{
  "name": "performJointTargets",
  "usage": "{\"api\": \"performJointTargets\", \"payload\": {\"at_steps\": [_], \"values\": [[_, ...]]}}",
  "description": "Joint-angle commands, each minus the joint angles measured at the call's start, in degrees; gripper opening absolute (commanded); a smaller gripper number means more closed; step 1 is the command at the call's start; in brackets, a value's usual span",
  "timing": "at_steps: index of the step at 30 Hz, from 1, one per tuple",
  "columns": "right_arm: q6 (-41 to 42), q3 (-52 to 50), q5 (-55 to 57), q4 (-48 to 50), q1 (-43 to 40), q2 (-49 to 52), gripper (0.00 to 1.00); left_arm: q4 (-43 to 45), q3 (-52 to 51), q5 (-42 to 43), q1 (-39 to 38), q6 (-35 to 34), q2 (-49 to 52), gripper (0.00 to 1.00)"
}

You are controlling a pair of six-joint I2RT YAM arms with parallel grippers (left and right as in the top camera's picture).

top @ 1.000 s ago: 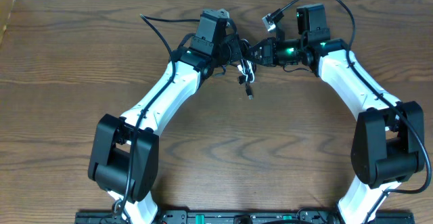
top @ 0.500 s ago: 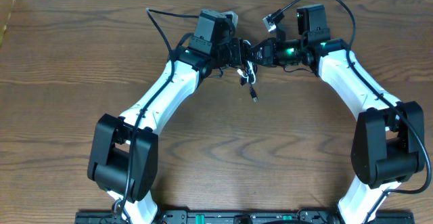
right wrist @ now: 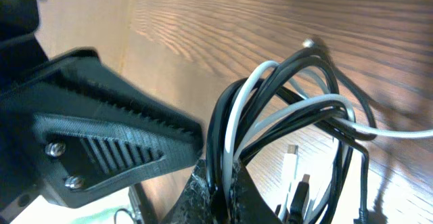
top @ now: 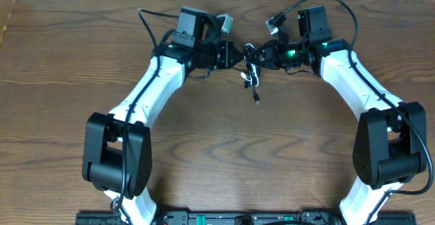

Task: Untangle cables

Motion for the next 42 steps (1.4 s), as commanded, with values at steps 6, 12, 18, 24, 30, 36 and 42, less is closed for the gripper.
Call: {"api": "performJointTargets", "payload": {"at_steps": [6,12,18,24,30,36,42], "values": [[9.7,0.6,12.0,-1.9,0.0,-0.3,0.01,-7.8,0.2,4.3,1.2,6.6,0.4,0.17],[13.5,0.6,14.7,-2.3,0.0,-0.3,0.01,-8.3,0.2,4.1,-0.1,6.5,0.4,0.36],[14.1,0.6,13.4,-2.2,-0.1,-0.3,0.01,-7.0,0.2,-3.8,-5.0,2.4,0.4,0.41],[14.0,0.6,12.9,-2.2,-0.1,-0.3,0.01,-2.9,0.2,-10.6,-8.6,-3.9,0.4,0.41],[13.6,0.6,12.7,-2.3,-0.1,-0.3,0.01,-2.0,0.2,-16.6,-9.6,-8.6,0.4,0.40],[13.6,0.6,12.7,-2.3,-0.1,-0.3,0.01,-1.3,0.2,-18.5,-9.6,-10.8,0.4,0.40],[13.6,0.6,12.7,-2.3,-0.1,-0.3,0.01,-0.6,0.2,-18.9,-9.6,-11.8,0.5,0.40]]}}
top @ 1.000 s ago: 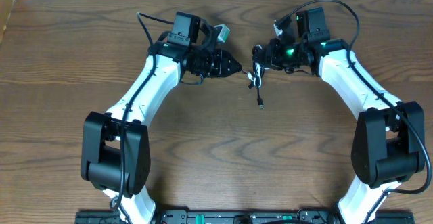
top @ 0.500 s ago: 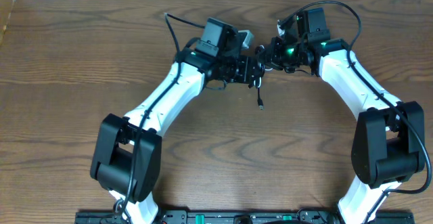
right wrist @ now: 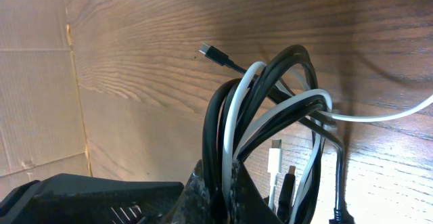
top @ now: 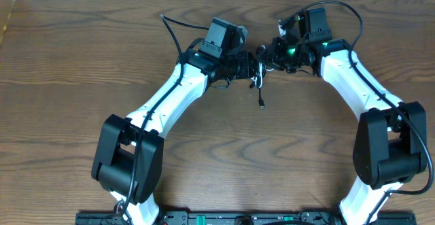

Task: Untangle cables

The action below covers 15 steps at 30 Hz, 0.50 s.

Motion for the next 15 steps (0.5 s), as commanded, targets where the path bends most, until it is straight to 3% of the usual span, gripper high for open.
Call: {"api": "performJointTargets", "payload": {"at_steps": [1,15], "values": [[0.5,0.6,-0.9,-0.2,0.0,-0.3,0.01,0.5,0.2,-1.4,0.0,-1.7,0.5,0.40],[0.0,0.6,-1.0,-0.3,0.0,-0.3,0.01,2.7,0.2,-1.2,-1.4,-5.4,5.8,0.39]]}}
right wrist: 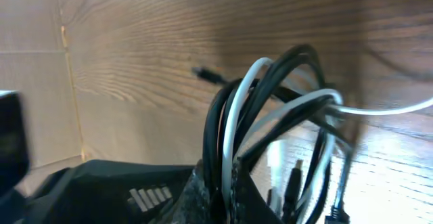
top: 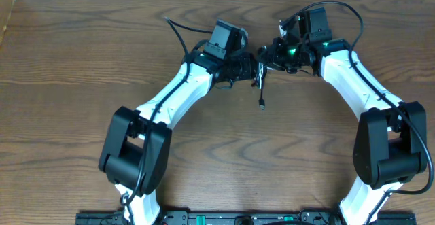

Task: Untangle cables

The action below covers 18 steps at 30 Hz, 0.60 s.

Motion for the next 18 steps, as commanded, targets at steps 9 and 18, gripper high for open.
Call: {"api": "performJointTargets", "payload": {"at_steps": [9,18], "values": [[-1.2,0.6,-4.0,0.6,0.1,-0.3,0.01,1.1,0.2,-1.7,-1.4,-1.8,3.1,0.39],[-3.1,0.6,-17.5,5.0,-2.7,-1.6,0.01,1.1,0.2,-2.1,-1.4,-3.9,4.8,0.08]]}}
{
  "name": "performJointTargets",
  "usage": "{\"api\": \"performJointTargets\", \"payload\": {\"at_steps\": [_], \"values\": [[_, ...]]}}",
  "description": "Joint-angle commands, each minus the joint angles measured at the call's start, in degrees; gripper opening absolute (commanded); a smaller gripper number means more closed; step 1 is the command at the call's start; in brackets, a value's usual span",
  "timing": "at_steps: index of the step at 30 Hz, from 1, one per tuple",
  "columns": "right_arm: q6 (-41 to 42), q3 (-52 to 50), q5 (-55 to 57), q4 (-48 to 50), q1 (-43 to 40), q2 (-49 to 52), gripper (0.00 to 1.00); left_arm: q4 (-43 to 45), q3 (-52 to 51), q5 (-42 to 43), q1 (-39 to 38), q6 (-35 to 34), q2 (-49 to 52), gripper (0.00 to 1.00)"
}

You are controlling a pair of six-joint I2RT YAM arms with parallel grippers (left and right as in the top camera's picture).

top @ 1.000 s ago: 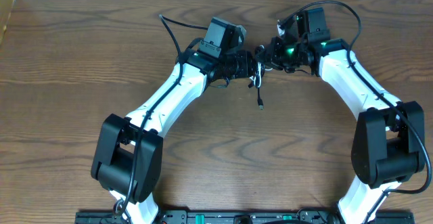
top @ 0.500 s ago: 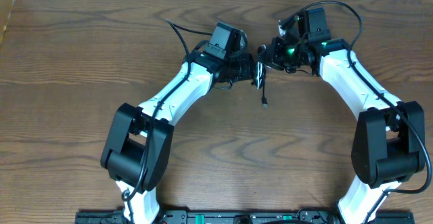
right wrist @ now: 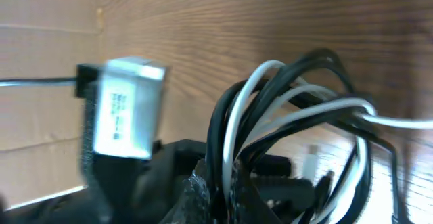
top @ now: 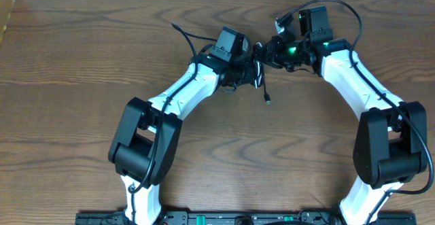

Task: Untangle cables

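Note:
A tangle of black and white cables [top: 259, 67] hangs between my two grippers at the far middle of the table. My right gripper [top: 266, 54] is shut on the cable bundle [right wrist: 291, 129], whose strands run down between its fingertips [right wrist: 196, 193]. A loose end with a plug [top: 269, 101] dangles toward the wood. My left gripper [top: 250, 67] is right against the bundle's left side. Its dark body and silver wrist module [right wrist: 128, 109] show blurred behind the loops. Whether its jaws hold a strand is hidden.
The wooden table [top: 217, 157] stretches toward me from the arms. A white wall edge runs along the far side and a cardboard panel [top: 5, 14] stands at the far left corner. Both arms' own black leads loop above their wrists.
My left arm has come further right, and its wrist now fills the left of the right wrist view. The dangling plug has shifted slightly right. My right gripper still holds the bundle.
At first my left gripper stood a little left of the bundle, which my right gripper held. Then the left gripper was up against the bundle. Its arm has since stood further right at each moment, and the right grip has not changed.

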Motion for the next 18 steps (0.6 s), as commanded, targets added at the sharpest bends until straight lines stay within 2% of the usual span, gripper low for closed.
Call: {"api": "performJointTargets", "payload": {"at_steps": [1,8,13,18], "values": [[-1.0,0.7,-10.4,1.7,-2.6,-1.9,0.01,-0.2,0.2,-0.4,-0.3,-0.7,0.7,0.08],[-1.5,0.7,-7.8,-0.8,-8.3,-4.1,0.01,-2.7,0.2,-0.4,2.5,1.3,-2.1,0.08],[-2.1,0.7,2.7,-6.8,-12.7,-4.1,0.01,-6.8,0.2,-0.4,6.3,4.8,-8.7,0.07],[-1.6,0.7,4.9,-7.5,-15.3,-4.1,0.01,-12.7,0.2,-0.4,9.8,9.9,-15.9,0.07]]}}
